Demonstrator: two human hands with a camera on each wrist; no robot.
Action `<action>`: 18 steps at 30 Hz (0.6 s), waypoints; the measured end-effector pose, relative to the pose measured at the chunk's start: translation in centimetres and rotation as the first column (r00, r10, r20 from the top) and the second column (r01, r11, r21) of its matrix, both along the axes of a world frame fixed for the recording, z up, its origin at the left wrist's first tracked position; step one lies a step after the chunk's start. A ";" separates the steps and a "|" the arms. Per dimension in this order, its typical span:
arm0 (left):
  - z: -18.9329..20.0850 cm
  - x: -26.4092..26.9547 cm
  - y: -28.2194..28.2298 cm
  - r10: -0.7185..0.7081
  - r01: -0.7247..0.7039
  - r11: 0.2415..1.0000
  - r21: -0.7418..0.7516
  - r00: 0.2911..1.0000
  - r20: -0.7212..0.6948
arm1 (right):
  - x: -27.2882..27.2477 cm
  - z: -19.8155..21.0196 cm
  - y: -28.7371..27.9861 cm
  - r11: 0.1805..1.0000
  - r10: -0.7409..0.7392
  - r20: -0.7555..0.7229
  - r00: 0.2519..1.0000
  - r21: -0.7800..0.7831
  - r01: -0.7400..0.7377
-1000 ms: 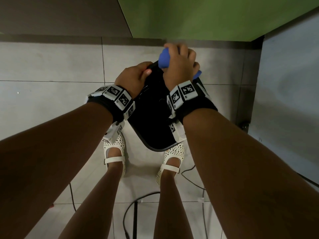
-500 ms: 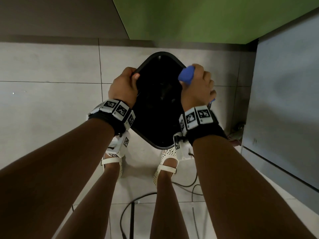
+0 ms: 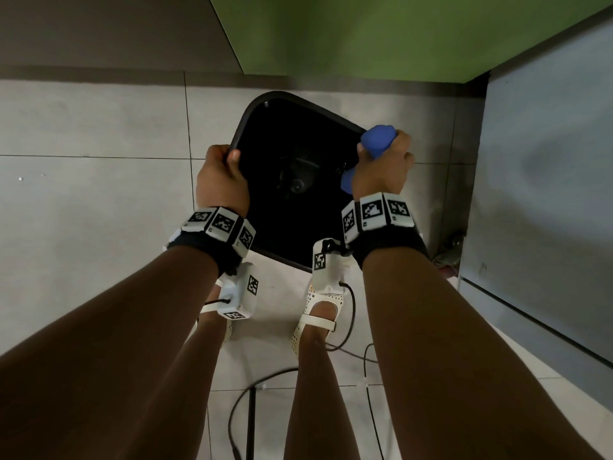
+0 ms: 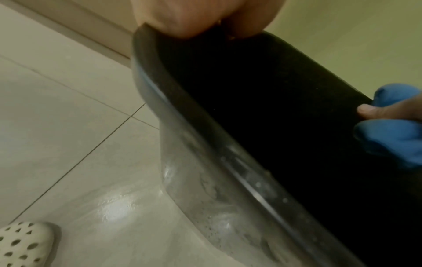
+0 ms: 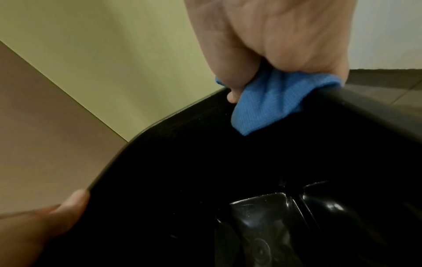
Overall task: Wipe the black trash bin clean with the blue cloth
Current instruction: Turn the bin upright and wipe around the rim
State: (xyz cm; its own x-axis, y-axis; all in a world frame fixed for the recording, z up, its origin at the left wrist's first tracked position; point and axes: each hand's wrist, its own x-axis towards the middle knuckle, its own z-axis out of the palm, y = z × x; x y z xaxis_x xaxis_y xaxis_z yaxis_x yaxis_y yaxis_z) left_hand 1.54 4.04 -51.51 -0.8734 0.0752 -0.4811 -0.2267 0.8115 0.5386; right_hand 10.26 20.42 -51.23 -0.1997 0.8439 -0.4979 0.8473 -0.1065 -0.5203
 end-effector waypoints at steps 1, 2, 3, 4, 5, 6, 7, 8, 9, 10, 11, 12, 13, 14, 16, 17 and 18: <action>0.0 0.1 -0.1 0.020 -0.020 1.000 0.005 1.000 0.000 | 0.0 -0.1 0.0 1.000 -0.008 -0.006 1.000 -0.006 0.008; 0.0 0.2 -0.1 0.040 -0.040 0.999 0.012 0.999 0.000 | 0.0 -0.1 0.1 1.000 -0.014 -0.013 1.000 -0.011 0.014; 0.0 0.3 -0.2 0.057 -0.057 0.998 0.017 0.998 0.001 | 0.0 -0.2 0.1 1.000 -0.025 -0.024 0.999 -0.015 0.024; -0.1 0.4 -0.2 0.071 -0.071 0.997 0.021 0.997 0.003 | 0.0 -0.2 0.1 0.999 -0.043 -0.039 0.998 -0.021 0.042; -0.1 0.6 -0.2 0.084 -0.084 0.996 0.024 0.996 0.002 | 0.1 -0.2 0.1 0.997 -0.066 -0.056 0.996 -0.030 0.065; -0.1 0.7 -0.2 0.095 -0.095 0.995 0.027 0.995 0.000 | 0.1 -0.2 0.1 0.995 -0.092 -0.071 0.993 -0.040 0.089; -0.1 0.9 -0.1 0.106 -0.106 0.994 0.028 0.994 -0.002 | 0.2 -0.2 0.0 0.993 -0.114 -0.081 0.990 -0.046 0.110; -0.1 1.0 -0.1 0.117 -0.117 0.993 0.028 0.993 -0.001 | 0.3 -0.1 -0.1 0.991 -0.129 -0.085 0.988 -0.047 0.125; -0.1 1.2 -0.1 0.126 -0.126 0.992 0.028 0.992 0.000 | 0.5 -0.1 -0.3 0.990 -0.136 -0.087 0.987 -0.040 0.133; -0.1 1.3 -0.1 0.135 -0.135 0.990 0.027 0.991 0.000 | 0.6 0.0 -0.6 0.990 -0.139 -0.093 0.986 -0.025 0.137; -0.1 1.4 -0.1 0.142 -0.142 0.990 0.026 0.990 -0.001 | 0.9 0.1 -0.9 0.991 -0.137 -0.099 0.986 -0.007 0.137; -0.1 1.5 -0.1 0.147 -0.147 0.989 0.024 0.989 0.001 | 1.1 0.2 -1.3 0.991 -0.135 -0.106 0.985 0.010 0.136; -0.1 1.6 -0.1 0.150 -0.150 0.988 0.021 0.989 0.005 | 1.4 0.3 -1.7 0.991 -0.132 -0.112 0.985 0.024 0.135; 0.0 1.7 -0.1 0.151 -0.151 0.988 0.018 0.989 0.011 | 1.8 0.4 -2.2 0.990 -0.131 -0.116 0.985 0.032 0.136; 0.1 1.9 -0.2 0.155 -0.155 0.988 0.011 0.988 0.026 | 2.7 0.7 -3.2 0.990 -0.139 -0.112 0.984 0.023 0.142; 0.2 1.9 -0.3 0.159 -0.159 0.987 0.008 0.987 0.036 | 3.1 0.8 -3.7 0.990 -0.142 -0.109 0.984 0.013 0.144; 0.3 2.0 -0.3 0.160 -0.161 0.987 0.008 0.986 0.048 | 3.6 0.9 -4.1 0.990 -0.141 -0.102 0.985 0.000 0.142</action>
